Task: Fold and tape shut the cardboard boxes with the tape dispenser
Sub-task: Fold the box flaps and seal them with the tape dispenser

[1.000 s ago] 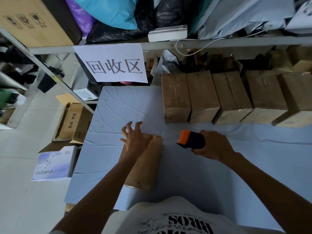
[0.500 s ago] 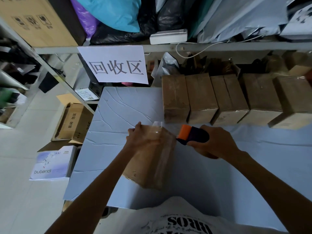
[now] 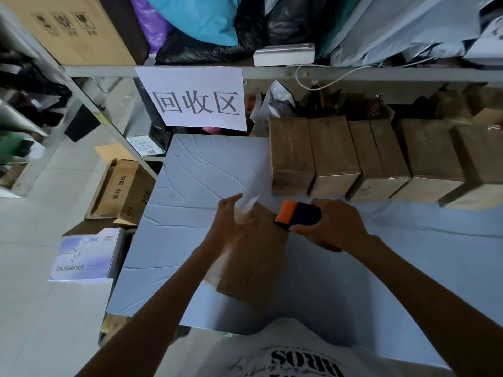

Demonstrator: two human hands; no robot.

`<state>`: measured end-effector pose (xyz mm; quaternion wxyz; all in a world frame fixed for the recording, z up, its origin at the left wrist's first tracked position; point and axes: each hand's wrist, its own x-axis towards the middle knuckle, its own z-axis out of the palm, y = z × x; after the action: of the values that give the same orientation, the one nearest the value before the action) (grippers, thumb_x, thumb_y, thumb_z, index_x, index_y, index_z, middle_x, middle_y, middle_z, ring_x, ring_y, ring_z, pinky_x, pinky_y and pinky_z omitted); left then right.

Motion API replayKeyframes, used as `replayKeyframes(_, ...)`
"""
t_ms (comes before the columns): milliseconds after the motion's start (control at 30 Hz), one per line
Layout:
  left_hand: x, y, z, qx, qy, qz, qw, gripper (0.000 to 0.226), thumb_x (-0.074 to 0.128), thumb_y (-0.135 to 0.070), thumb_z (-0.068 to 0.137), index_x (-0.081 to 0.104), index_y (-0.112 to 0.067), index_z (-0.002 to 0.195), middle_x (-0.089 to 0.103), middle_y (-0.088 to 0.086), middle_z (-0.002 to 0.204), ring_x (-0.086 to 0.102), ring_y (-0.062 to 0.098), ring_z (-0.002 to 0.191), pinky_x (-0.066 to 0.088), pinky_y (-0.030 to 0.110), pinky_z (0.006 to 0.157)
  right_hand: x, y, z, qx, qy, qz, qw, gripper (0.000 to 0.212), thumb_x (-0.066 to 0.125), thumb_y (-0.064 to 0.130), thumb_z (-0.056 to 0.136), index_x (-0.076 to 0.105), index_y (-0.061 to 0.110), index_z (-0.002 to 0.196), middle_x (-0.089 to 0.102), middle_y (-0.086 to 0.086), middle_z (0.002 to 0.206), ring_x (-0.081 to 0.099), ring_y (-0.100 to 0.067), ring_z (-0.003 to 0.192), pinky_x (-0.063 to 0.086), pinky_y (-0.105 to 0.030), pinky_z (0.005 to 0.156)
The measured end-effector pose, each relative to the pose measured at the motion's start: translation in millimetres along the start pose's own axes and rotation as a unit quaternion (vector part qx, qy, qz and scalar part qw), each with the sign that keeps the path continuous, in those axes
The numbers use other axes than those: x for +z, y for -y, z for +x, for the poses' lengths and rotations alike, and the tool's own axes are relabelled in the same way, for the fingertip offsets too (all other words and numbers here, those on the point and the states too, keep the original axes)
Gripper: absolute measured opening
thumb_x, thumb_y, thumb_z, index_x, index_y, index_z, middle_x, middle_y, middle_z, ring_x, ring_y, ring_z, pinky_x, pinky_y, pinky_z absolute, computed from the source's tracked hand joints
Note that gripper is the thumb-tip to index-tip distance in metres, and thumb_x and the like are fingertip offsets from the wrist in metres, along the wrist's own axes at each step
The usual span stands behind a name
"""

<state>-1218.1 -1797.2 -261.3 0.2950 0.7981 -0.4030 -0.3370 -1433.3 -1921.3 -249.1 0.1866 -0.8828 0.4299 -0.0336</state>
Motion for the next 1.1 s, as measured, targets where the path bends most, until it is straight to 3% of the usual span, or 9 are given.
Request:
replayKeyframes(100,18,-14,-12,0.019,-0.041,0.105,0.993,0.1,0.071,-0.056,0.073,0.018,-0.018,0.149,0.02,0.009,0.154,0.028,0.031,0.139,0.033,0.045,0.108,3,14,6,0.015,-0.002,0.002,1.0,0.058,0.058,0.082,0.06,0.049,0.03,0.086,0.051,0.009,0.073,0.051,-0.01,0.065,0.026,-0.015,0.049)
replayKeyframes(200,45,-20,-20,-0.045,-0.041,0.222,0.973,0.126,0.063,-0.074,0.067,-0.01,-0.013,0.149,-0.006,0.013,0.159,0.0,0.038,0.146,0.007,0.059,0.114,4,28,14,0.01,-0.008,-0.007,1.0,0.069,0.059,0.082,0.059,0.059,0.024,0.097,0.053,0.007,0.077,0.052,-0.012,0.067,0.034,-0.02,0.053)
replayKeyframes(267,52,-16,-19,-0.053,-0.061,0.3,0.951,0.134,0.059,-0.079,0.065,-0.018,-0.007,0.147,-0.015,0.017,0.157,-0.007,0.038,0.145,-0.004,0.06,0.112,3,35,20,0.012,-0.005,-0.015,1.0,0.073,0.058,0.083,0.058,0.06,0.023,0.099,0.058,0.006,0.079,0.054,-0.013,0.068,0.037,-0.022,0.053)
replayKeyframes(333,51,-10,-17,-0.036,-0.093,0.334,0.937,0.131,0.058,-0.077,0.066,-0.012,-0.003,0.148,-0.005,0.018,0.158,0.005,0.039,0.145,0.005,0.058,0.114,2,39,24,0.02,0.007,-0.016,1.0,0.074,0.058,0.084,0.057,0.061,0.022,0.098,0.062,0.003,0.083,0.055,-0.014,0.069,0.039,-0.023,0.055)
replayKeyframes(433,45,-2,-15,-0.02,-0.14,0.28,0.95,0.122,0.063,-0.068,0.067,-0.001,-0.004,0.149,0.017,0.017,0.155,0.025,0.036,0.139,0.024,0.05,0.112,4,44,27,0.02,0.018,-0.001,1.0,0.077,0.06,0.083,0.058,0.061,0.021,0.105,0.064,0.001,0.09,0.056,-0.014,0.074,0.044,-0.023,0.059)
replayKeyframes(633,32,15,-8,-0.013,-0.132,0.293,0.947,0.128,0.059,-0.079,0.062,0.002,-0.004,0.149,0.037,0.014,0.141,0.038,0.031,0.127,0.034,0.043,0.105,7,44,29,0.004,0.031,0.056,0.998,0.074,0.063,0.078,0.061,0.06,0.022,0.11,0.065,0.003,0.093,0.06,-0.013,0.079,0.049,-0.022,0.063)
replayKeyframes(700,26,20,-2,-0.028,-0.122,0.265,0.956,0.129,0.059,-0.08,0.06,0.0,-0.009,0.149,0.036,0.013,0.14,0.037,0.031,0.126,0.033,0.044,0.105,6,35,25,-0.001,0.033,0.056,0.998,0.073,0.065,0.076,0.063,0.059,0.023,0.112,0.065,0.004,0.094,0.057,-0.011,0.078,0.044,-0.019,0.061)
replayKeyframes(900,24,28,5,-0.033,-0.118,0.217,0.968,0.129,0.064,-0.08,0.057,0.0,-0.016,0.149,0.031,0.009,0.145,0.035,0.033,0.129,0.029,0.049,0.109,-2,-4,-1,0.021,0.046,0.028,0.998,0.055,0.061,0.079,0.06,0.048,0.032,0.086,0.053,0.011,0.074,0.055,-0.008,0.068,0.031,-0.014,0.05)
replayKeyframes(1100,32,26,-3,-0.008,-0.148,0.243,0.959,0.125,0.066,-0.077,0.058,0.005,-0.014,0.148,0.034,0.008,0.141,0.037,0.029,0.125,0.032,0.046,0.105,6,26,15,0.044,0.089,-0.059,0.993,0.069,0.068,0.075,0.058,0.056,0.022,0.1,0.054,0.002,0.087,0.049,-0.015,0.074,0.038,-0.027,0.063)
